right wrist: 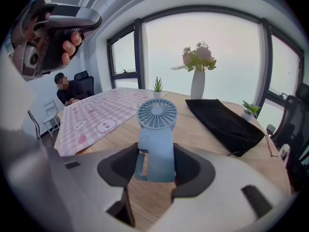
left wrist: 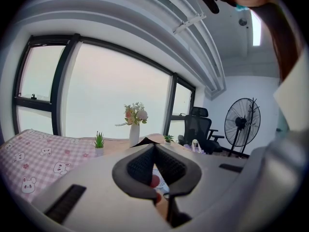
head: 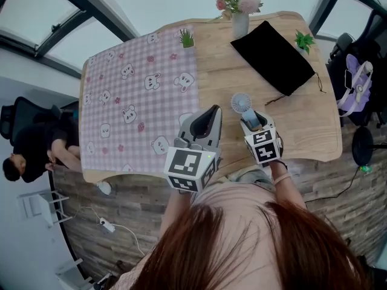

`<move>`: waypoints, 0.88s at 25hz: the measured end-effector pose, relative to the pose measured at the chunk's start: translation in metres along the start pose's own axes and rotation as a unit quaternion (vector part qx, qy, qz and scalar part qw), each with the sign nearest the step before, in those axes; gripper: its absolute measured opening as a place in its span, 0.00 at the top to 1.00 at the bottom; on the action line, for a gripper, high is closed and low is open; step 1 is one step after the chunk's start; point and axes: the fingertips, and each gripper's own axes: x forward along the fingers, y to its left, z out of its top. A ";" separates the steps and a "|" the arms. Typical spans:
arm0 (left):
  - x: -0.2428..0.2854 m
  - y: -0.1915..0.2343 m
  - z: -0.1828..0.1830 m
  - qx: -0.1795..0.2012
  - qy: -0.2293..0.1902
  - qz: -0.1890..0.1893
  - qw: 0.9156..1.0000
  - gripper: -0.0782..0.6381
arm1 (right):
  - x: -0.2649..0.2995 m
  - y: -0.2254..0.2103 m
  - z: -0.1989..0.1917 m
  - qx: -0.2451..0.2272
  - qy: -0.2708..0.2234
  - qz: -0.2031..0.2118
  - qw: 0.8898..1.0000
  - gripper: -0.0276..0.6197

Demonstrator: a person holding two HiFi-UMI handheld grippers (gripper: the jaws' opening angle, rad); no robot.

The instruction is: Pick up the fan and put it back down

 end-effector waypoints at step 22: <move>-0.042 -0.020 0.006 0.011 -0.017 0.000 1.000 0.87 | -0.068 0.011 0.024 0.009 -0.048 -0.025 0.998 0.63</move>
